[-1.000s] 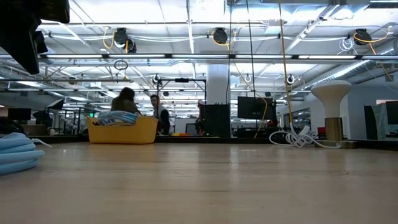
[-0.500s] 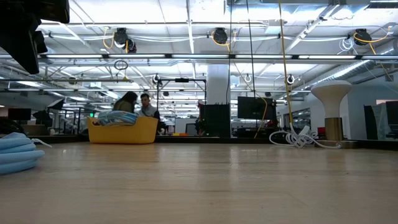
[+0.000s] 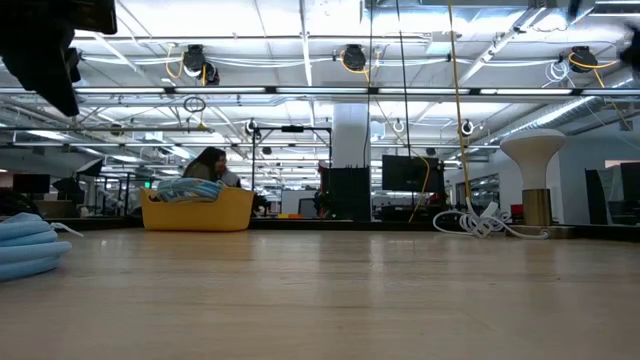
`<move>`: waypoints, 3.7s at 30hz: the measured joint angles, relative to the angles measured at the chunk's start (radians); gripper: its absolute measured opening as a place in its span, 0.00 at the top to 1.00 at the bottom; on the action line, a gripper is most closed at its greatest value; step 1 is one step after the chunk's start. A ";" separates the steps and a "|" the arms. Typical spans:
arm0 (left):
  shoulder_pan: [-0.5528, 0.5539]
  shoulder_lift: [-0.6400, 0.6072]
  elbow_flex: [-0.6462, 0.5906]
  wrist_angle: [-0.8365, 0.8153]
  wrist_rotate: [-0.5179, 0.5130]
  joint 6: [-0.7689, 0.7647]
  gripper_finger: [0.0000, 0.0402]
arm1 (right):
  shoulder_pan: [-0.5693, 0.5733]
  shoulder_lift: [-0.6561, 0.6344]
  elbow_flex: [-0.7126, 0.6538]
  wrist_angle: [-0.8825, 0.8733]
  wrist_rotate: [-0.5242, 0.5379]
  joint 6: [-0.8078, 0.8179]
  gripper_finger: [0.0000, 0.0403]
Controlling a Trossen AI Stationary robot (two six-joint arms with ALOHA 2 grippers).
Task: Pick & Place USB Port
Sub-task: Put the purple charger cable into the gray bin
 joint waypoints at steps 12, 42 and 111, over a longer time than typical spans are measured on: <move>-0.001 0.000 0.000 0.011 0.038 0.000 0.99 | -0.040 -0.049 -0.280 0.409 0.038 0.081 0.40; -0.002 0.000 0.000 0.007 0.024 0.032 0.98 | -0.069 -0.134 -0.313 0.587 0.211 0.198 0.51; -0.002 0.000 0.000 -0.025 0.026 0.029 0.99 | 0.236 0.182 0.315 0.123 0.032 -0.623 0.90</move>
